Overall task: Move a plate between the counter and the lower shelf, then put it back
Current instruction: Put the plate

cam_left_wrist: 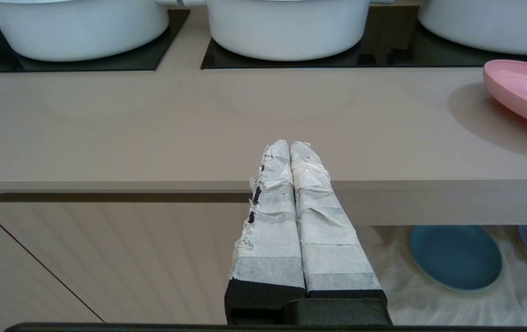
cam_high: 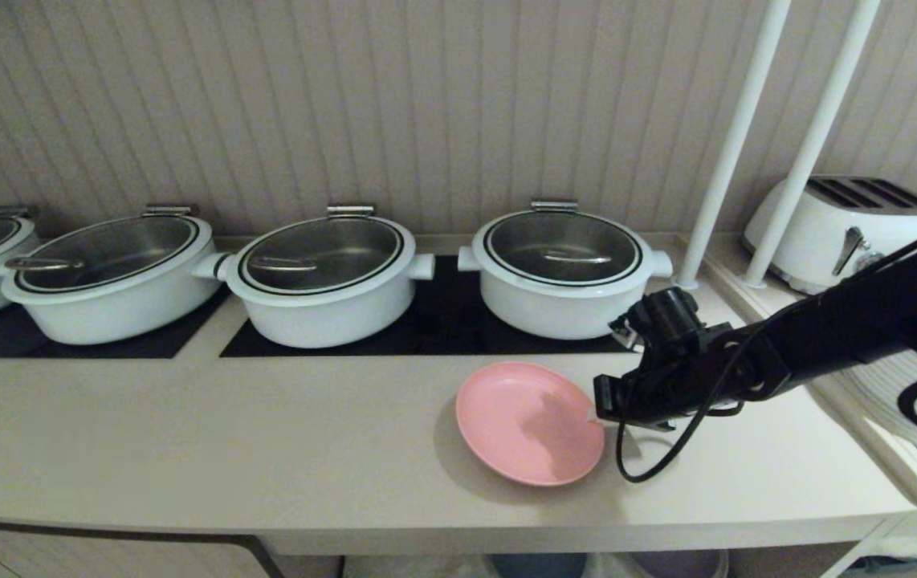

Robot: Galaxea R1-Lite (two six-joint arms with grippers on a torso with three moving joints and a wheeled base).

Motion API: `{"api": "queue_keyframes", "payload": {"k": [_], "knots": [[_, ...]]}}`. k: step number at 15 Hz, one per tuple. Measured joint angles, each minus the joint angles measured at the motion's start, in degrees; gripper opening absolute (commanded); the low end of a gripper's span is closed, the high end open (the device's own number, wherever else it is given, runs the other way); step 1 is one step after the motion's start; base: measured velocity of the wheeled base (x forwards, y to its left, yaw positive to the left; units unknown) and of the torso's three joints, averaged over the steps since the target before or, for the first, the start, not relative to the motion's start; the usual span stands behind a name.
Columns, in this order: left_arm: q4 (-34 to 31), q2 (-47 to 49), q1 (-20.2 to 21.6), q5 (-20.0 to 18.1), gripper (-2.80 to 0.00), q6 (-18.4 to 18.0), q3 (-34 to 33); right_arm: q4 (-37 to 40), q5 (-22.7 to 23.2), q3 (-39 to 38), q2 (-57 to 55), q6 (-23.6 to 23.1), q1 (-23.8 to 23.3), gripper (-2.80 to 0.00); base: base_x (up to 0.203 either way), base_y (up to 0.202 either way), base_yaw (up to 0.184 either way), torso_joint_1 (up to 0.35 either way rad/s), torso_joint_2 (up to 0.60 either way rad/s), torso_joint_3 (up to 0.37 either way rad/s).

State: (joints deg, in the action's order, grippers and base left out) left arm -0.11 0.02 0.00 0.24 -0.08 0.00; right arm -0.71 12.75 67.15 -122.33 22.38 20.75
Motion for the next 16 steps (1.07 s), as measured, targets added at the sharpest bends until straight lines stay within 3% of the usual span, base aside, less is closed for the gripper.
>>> {"api": "queue_keyframes", "payload": {"k": [16], "knots": [[0.01,0.00,0.00,0.00,-2.80,-0.02,0.00,0.80,-0.41,1.62,1.48,-0.12,-0.02,-2.80,0.000,0.000,0.000,0.000,0.00,0.000]]}}
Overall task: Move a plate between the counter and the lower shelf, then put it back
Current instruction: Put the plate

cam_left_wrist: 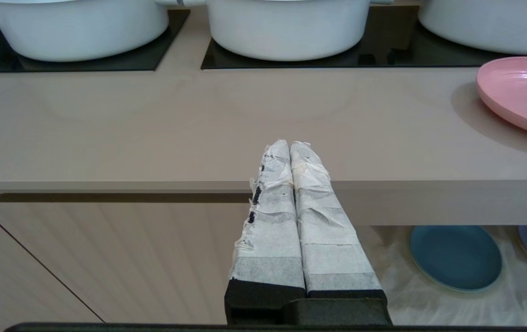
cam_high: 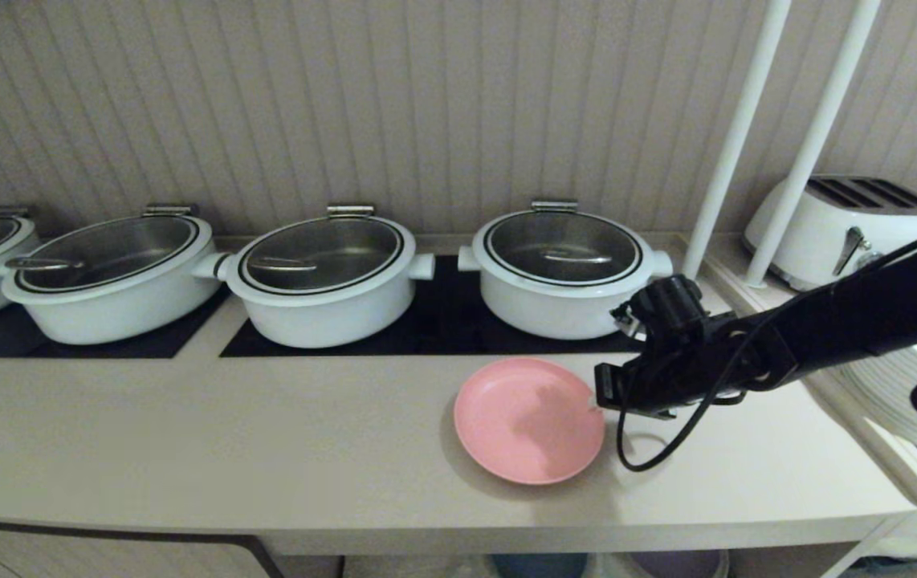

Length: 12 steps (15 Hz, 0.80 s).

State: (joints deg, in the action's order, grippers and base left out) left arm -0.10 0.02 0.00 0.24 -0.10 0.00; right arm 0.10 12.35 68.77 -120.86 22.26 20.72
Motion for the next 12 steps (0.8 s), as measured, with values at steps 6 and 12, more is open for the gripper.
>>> {"api": "queue_keyframes", "payload": {"k": [6,12], "knots": [[0.00,0.00,0.00,0.00,-2.80,0.05,0.00,-0.28,-0.03,-1.10,-0.12,0.01,-0.02,-2.80,0.000,0.000,0.000,0.000,0.00,0.000],[0.00,0.00,0.00,0.00,-2.80,0.00,0.00,-0.26,-0.06,-1.27,-0.28,-0.08,-0.02,-2.80,0.000,0.000,0.000,0.000,0.00,0.000]]}}
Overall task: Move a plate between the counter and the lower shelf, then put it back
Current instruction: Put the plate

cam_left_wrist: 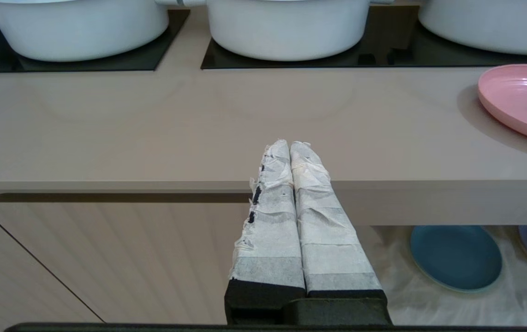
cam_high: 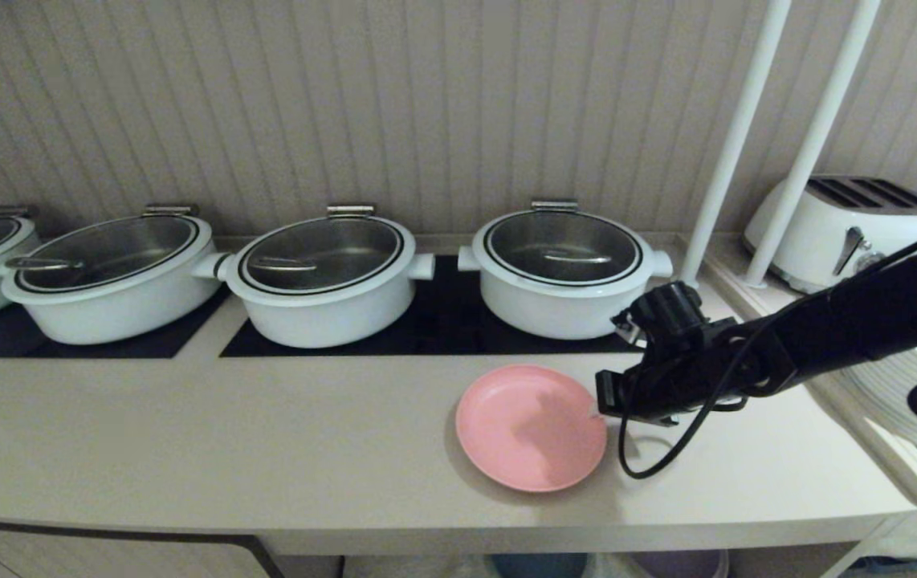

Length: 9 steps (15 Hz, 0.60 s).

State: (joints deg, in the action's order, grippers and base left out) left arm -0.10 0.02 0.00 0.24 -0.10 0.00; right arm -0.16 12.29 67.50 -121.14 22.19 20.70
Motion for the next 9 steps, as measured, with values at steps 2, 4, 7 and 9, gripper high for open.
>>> {"api": "queue_keyframes", "payload": {"k": [2,4,7,9], "knots": [[0.00,0.00,0.00,-0.01,-2.80,0.00,0.00,-0.09,0.02,0.00,0.00,-0.04,0.00,0.00,0.000,0.000,0.000,0.000,0.00,0.000],[0.00,0.00,0.00,0.00,-2.80,0.00,0.00,-0.33,0.00,0.22,-0.02,-0.04,0.00,0.00,0.000,0.000,0.000,0.000,0.00,0.000],[0.01,0.00,0.00,-0.02,-2.80,0.02,0.00,-0.35,-0.42,0.33,-0.02,-0.08,0.02,0.00,0.000,0.000,0.000,0.000,0.00,0.000],[0.02,0.00,0.00,0.00,-2.80,-0.01,0.00,-0.28,-1.25,0.33,0.02,0.02,0.00,0.00,0.000,0.000,0.000,0.000,0.00,0.000]]}}
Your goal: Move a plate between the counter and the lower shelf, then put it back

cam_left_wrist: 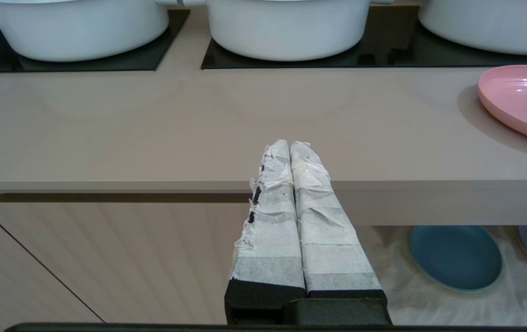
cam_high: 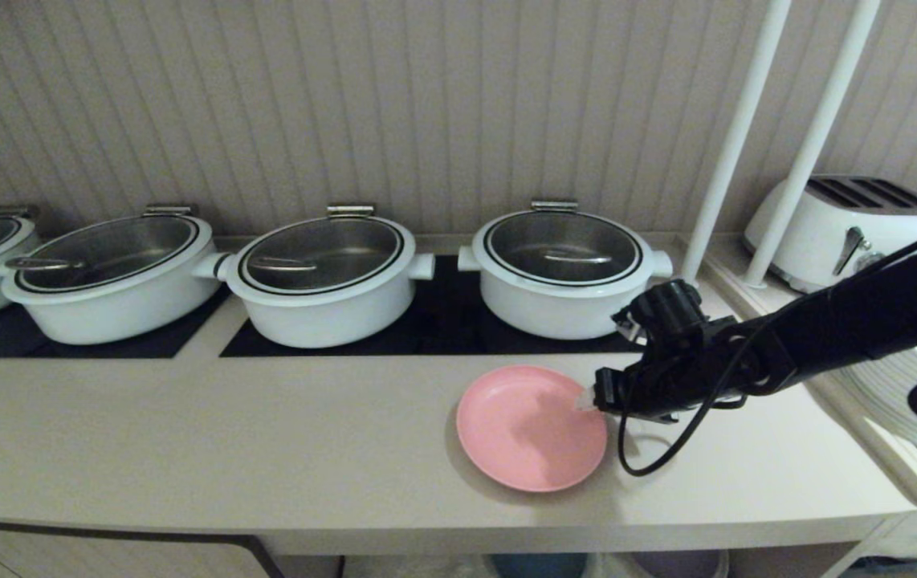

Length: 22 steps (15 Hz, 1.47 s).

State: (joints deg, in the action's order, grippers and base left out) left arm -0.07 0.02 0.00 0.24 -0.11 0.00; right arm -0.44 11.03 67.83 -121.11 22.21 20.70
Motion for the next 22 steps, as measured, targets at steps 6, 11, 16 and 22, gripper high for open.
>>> {"api": "queue_keyframes", "payload": {"k": [6,11,16,22], "knots": [[-0.03,0.00,0.00,0.00,-2.80,0.01,0.00,0.02,-0.29,-0.12,1.15,-0.16,-0.17,-2.80,0.000,0.000,0.000,0.000,0.00,0.000],[-0.02,0.00,0.00,-0.02,-2.80,0.04,0.00,0.29,-0.70,-0.71,3.80,-0.13,-0.34,-2.80,0.000,0.000,0.000,0.000,0.00,0.000],[-0.02,0.00,0.00,0.00,-2.80,0.02,0.00,0.63,-1.34,-4.42,10.77,-0.02,-0.48,-2.80,0.000,0.000,0.000,0.000,0.00,0.000],[-0.02,0.00,0.00,0.00,-2.80,0.01,0.00,0.05,-4.12,-17.50,20.56,0.03,-0.66,-2.80,0.000,0.000,0.000,0.000,0.00,0.000]]}}
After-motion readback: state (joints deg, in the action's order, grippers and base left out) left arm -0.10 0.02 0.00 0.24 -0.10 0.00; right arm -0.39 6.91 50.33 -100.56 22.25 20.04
